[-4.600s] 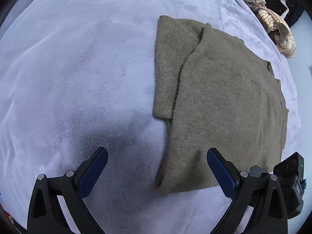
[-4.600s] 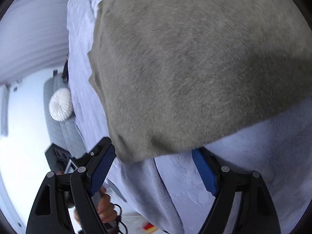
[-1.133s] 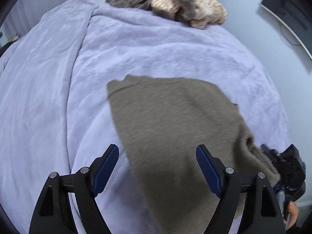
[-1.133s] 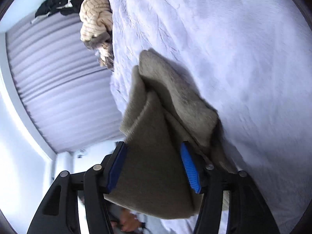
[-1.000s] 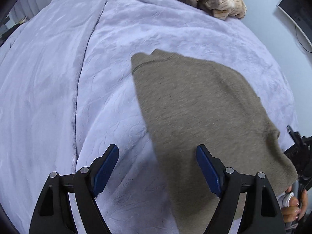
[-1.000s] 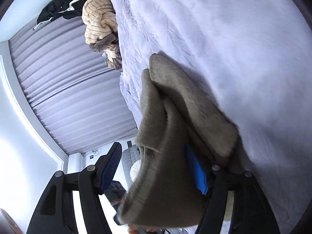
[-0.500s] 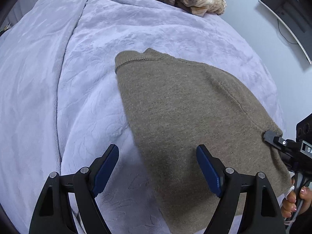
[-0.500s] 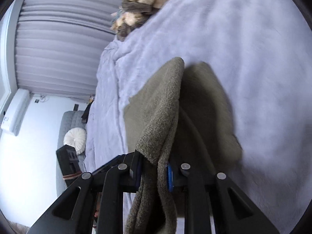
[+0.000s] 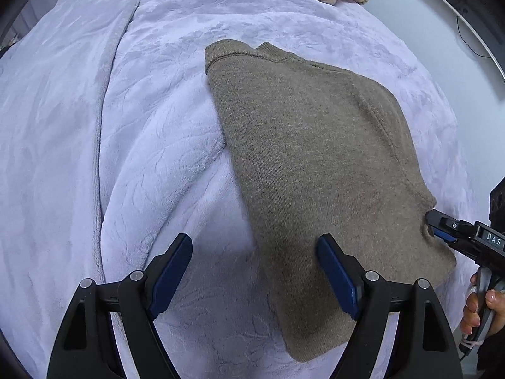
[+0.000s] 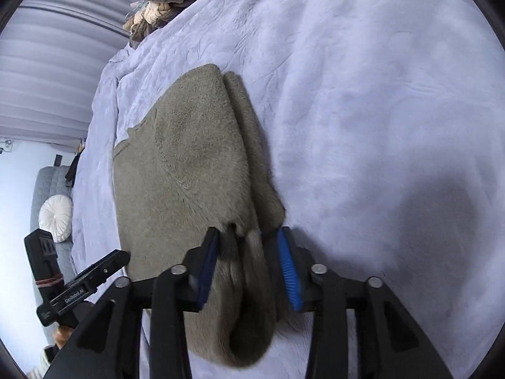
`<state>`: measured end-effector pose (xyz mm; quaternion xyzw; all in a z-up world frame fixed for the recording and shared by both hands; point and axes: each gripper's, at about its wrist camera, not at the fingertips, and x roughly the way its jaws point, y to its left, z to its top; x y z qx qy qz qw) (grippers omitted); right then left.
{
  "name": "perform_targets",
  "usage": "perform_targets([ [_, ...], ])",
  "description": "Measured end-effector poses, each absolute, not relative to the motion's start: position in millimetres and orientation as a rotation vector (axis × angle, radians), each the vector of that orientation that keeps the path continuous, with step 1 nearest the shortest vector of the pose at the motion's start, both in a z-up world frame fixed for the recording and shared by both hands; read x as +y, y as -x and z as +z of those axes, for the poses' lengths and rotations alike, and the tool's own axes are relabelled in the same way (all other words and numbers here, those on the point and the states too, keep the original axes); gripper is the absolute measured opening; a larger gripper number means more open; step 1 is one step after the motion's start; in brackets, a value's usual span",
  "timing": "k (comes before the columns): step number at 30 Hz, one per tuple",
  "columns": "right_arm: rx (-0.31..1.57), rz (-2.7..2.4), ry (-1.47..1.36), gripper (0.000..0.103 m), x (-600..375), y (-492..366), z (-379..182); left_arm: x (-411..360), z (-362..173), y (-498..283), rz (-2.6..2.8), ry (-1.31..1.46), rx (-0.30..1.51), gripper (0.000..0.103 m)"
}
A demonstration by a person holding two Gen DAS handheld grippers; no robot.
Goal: Fold small clothes
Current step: 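Fold the lifted sweater over with the right tool while the left tool grasps the other edge, then open both tools and hold them above the folded sweater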
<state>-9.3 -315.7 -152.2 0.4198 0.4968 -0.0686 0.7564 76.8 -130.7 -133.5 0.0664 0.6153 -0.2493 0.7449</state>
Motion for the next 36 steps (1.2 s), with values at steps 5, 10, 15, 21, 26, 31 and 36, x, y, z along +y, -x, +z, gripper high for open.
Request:
perform_targets([
  [5, 1.038, -0.094, -0.985, 0.053, -317, 28, -135, -125, -132, -62, -0.579, -0.056, 1.412, 0.083],
  [10, 1.109, -0.086, -0.878, 0.04, -298, 27, -133, -142, -160, -34, -0.571, -0.175, 1.475, 0.083],
  [15, 1.227, -0.15, -0.758, 0.037, -287, 34, -159, -139, -177, -15, -0.563, -0.213, 1.486, 0.089],
  [21, 1.231, -0.178, -0.762, 0.037, -291, 45, -167, -131, -176, -6, -0.54, -0.242, 1.476, 0.093],
  [26, 1.209, -0.191, -0.684, 0.037, -280, 47, -141, -130, -170, 5, -0.532, -0.287, 1.446, 0.093],
  [31, 1.153, -0.162, -0.644, 0.035, -267, 47, -113, -135, -168, 7, -0.521, -0.275, 1.451, 0.093],
  [36, 1.158, -0.064, -0.455, 0.014, -231, 23, -93, -135, -162, 14, -0.498, -0.286, 1.451, 0.093],
])
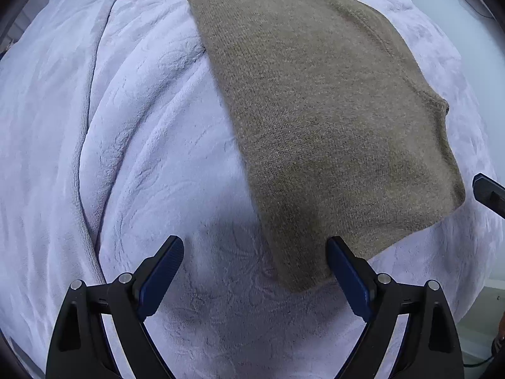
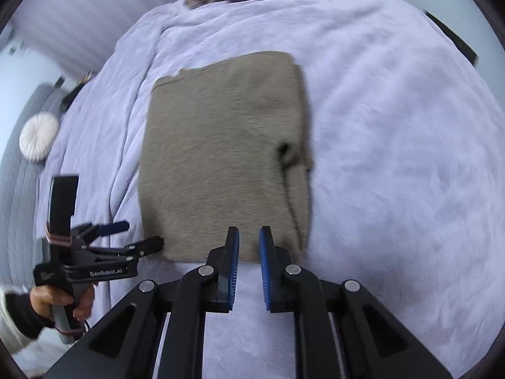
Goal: Fold small clothes
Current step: 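Open both tools and hold them above the folded sweater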
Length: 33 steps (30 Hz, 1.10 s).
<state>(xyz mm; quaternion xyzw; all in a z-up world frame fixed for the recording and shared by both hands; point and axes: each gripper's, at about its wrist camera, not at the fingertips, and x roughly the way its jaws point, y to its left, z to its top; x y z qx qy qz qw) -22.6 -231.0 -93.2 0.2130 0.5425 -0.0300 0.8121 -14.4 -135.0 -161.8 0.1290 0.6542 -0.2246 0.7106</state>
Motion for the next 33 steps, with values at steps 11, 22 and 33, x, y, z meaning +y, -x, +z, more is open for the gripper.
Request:
perform_targets([
  [11, 1.308, -0.111, -0.567, 0.01, -251, 21, -146, -131, -137, 18, -0.474, -0.277, 1.431, 0.093],
  [22, 1.208, -0.149, -0.73, 0.039, -289, 46, -118, -127, -125, -10, -0.479, -0.256, 1.423, 0.093],
  [33, 1.234, -0.148, -0.714, 0.065, -286, 30, -122, -146, -135, -24, -0.478, -0.265, 1.467, 0.093],
])
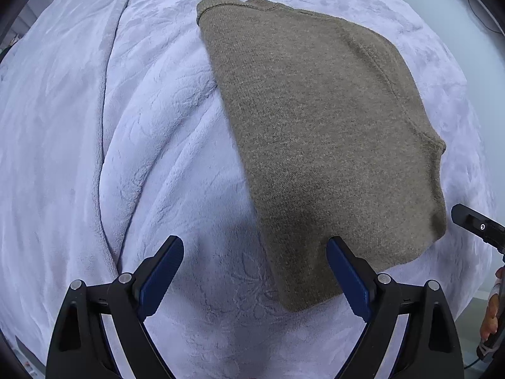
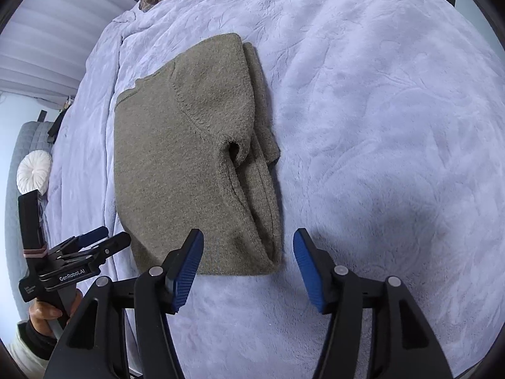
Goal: Fold small clothes
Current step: 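Open both tools and hold them above the folded sweater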
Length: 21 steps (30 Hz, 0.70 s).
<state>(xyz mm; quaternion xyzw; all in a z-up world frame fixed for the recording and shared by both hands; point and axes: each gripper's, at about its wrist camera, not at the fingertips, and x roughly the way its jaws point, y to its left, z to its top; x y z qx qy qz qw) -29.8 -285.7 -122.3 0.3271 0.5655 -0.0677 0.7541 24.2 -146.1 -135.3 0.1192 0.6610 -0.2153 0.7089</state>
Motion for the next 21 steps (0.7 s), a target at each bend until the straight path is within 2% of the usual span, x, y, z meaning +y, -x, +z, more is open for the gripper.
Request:
perform_targets([
  [3, 1.239, -0.147, -0.709, 0.072, -288, 25, -124, -148, -139, -31, -0.473, -0.28, 1.452, 0.094],
  [4, 1.24, -0.148, -0.707, 0.073, -288, 24, -124, -149, -140, -33, -0.472, -0.283, 1.449, 0.103],
  [9, 1.249, -0.147, -0.708, 0.079, -290, 17, -129, -155, -141, -41, -0.475, -0.272, 1.43, 0.103],
  [21, 1.255, -0.138, -0.723, 0.079, -294, 5, -135, -142, -158, -69, -0.503, -0.181, 1.475, 0.103],
])
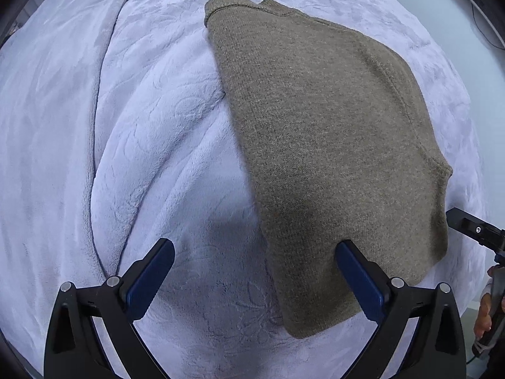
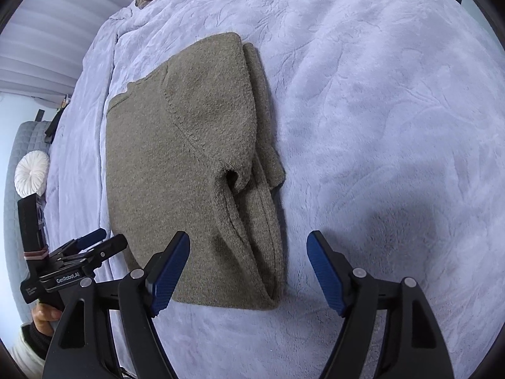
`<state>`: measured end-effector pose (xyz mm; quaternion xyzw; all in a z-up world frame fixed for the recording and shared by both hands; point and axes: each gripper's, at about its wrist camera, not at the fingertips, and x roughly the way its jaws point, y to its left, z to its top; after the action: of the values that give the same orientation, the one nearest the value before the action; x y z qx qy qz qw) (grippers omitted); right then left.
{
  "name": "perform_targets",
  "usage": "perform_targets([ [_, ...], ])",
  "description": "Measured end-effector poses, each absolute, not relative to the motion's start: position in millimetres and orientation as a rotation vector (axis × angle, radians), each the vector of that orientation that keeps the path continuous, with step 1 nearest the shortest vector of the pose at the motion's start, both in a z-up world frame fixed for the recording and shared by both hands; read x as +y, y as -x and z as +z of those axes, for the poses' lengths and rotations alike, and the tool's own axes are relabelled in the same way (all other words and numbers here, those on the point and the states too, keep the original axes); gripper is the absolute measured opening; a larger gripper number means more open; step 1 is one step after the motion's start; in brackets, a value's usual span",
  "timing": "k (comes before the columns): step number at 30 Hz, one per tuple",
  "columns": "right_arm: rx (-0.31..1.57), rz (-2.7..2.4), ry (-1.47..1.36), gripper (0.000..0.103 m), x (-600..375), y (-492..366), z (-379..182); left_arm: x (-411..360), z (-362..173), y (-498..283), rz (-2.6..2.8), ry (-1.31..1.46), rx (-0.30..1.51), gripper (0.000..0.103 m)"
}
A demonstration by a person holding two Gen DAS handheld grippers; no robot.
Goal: Fold small clothes
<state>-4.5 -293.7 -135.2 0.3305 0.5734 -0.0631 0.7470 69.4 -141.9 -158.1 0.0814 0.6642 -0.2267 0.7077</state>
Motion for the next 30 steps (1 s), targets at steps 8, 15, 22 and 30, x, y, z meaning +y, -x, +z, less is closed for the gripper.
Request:
perform_targets([
  [8, 1.217, -0.11, -0.789, 0.08, -314, -12, -138, -135, -152, -104, -0.496, -0.06, 1.435, 0.103],
  [15, 1.223, -0.065, -0.806, 0.08, -327, -41, -147, -140, -156, -121, -0.496, -0.036, 1.437, 0.103],
  [22, 1.247, 0.038, -0.881, 0.08, -332, -70, -168, -149, -167, -126, -0.571, 0.064, 1.465, 0.103],
  [30, 1.277, 0.171, -0.929, 0.087, -331, -101, -192, -154, -193, -130, -0.653, 0.166, 1.511, 0.103],
])
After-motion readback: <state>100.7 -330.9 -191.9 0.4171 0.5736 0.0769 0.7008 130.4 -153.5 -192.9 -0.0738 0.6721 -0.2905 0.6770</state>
